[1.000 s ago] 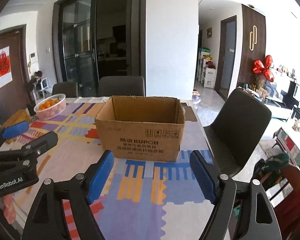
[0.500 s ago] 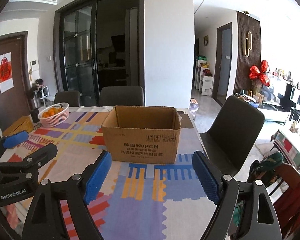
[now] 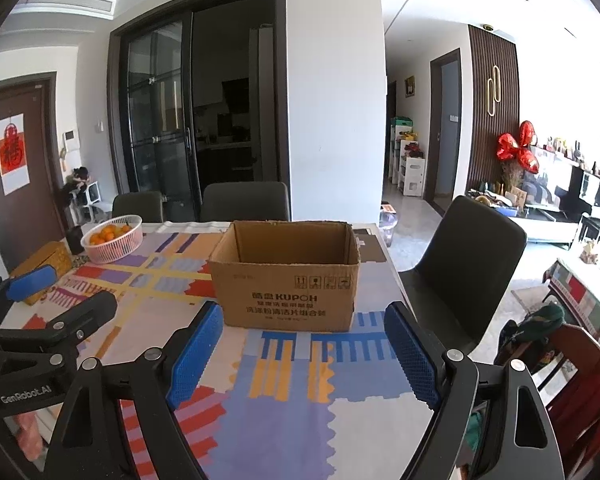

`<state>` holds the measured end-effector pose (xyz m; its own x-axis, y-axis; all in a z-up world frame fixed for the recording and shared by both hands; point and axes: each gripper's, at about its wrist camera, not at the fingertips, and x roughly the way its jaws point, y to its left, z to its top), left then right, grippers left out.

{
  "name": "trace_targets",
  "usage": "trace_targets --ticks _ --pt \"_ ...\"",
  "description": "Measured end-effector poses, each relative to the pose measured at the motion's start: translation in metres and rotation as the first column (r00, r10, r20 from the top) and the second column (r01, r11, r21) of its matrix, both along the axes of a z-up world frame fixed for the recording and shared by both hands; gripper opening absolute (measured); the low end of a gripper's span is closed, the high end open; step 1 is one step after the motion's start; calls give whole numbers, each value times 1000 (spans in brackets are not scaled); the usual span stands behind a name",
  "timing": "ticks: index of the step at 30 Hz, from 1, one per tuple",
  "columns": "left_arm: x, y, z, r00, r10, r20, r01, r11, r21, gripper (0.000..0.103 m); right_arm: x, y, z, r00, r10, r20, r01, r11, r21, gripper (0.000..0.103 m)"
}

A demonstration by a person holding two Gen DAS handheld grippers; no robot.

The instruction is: Organize snacks

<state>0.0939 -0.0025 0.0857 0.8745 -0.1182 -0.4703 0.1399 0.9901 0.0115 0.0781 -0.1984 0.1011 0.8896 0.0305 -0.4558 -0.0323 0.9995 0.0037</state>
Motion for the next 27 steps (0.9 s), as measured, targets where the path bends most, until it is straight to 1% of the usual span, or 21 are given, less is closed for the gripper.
trace_targets --ticks 12,27 --pt "-3 0 1 1000 4 9 -4 1000 0 103 -4 1 2 1000 -3 10 3 1000 -2 84" --pt "-3 0 3 1000 3 -3 -3 1000 -12 103 -6 3 4 1000 -9 11 9 1000 -7 84"
